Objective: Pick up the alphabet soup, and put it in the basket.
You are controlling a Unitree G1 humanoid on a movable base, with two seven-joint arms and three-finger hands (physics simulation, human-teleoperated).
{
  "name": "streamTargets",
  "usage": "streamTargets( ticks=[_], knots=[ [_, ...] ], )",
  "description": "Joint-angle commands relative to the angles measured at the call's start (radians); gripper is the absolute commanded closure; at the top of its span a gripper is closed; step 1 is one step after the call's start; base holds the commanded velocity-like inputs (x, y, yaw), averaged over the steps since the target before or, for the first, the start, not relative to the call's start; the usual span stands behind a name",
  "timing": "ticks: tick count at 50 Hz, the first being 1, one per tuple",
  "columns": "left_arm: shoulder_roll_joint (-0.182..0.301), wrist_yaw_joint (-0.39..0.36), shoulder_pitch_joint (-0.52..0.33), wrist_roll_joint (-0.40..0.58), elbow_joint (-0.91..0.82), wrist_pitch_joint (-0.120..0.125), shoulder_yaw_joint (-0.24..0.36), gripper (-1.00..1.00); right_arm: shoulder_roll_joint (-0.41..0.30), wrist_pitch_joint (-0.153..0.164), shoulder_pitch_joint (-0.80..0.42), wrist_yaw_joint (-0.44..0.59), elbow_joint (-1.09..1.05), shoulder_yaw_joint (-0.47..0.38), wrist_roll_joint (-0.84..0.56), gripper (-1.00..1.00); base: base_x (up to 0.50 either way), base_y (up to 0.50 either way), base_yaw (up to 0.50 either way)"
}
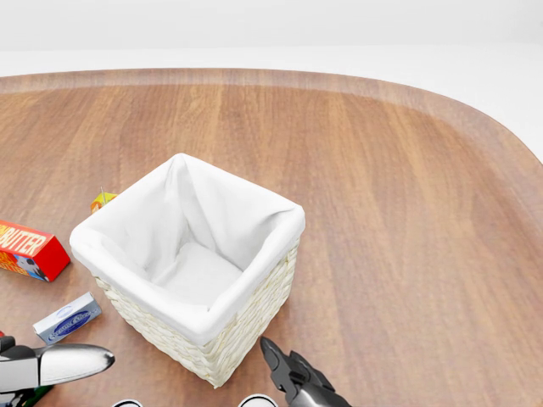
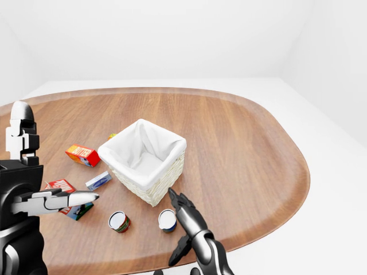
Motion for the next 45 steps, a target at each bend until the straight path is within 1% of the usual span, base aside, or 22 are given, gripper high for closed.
streamTargets(
  ticks=[1, 11, 16, 29, 31, 38, 40, 45],
  knots=[
    [0.001, 0.0, -0.003, -0.009, -0.007, 0.0, 0.009, -1.0, 0.014, 0.0, -0.026, -0.001, 0.025, 0.011, 0.001, -1.0, 0.0, 0.0, 0.0],
    [0.001, 0.002, -0.003, -0.007, -0.005, 0.0, 0.007, -1.0, 0.028, 0.0, -0.059, 0.004, 0.066, 0.005, -0.008, -1.0, 0.0, 0.0, 0.0],
    [0.0, 0.001, -0.001, -0.006, -0.003, 0.0, 0.006, -1.0, 0.041, 0.0, -0.089, -0.015, 0.107, -0.002, -0.021, -1.0, 0.0, 0.0, 0.0],
    [0.003, 0.003, -0.008, -0.011, -0.005, 0.0, 0.01, -1.0, 0.064, 0.0, -0.133, 0.0, 0.178, -0.026, -0.043, -1.0, 0.0, 0.0, 0.0],
    [0.003, 0.004, -0.008, -0.012, -0.011, 0.0, 0.009, -1.0, 0.074, 0.0, -0.149, -0.016, 0.19, -0.038, -0.043, -1.0, 0.0, 0.0, 0.0],
    [0.002, 0.002, -0.003, -0.008, -0.004, 0.0, 0.006, -1.0, 0.082, 0.0, -0.166, -0.01, 0.243, -0.034, -0.069, -1.0, 0.0, 0.0, 0.0],
    [0.002, 0.001, -0.006, -0.01, 0.004, 0.0, 0.009, -1.0, 0.096, 0.0, -0.193, -0.036, 0.264, -0.047, -0.069, -1.0, 0.0, 0.0, 0.0],
    [0.003, 0.001, -0.006, -0.014, -0.005, 0.0, 0.013, -1.0, 0.101, 0.0, -0.199, -0.04, 0.285, -0.039, -0.087, -1.0, 0.0, 0.0, 0.0]
  ],
)
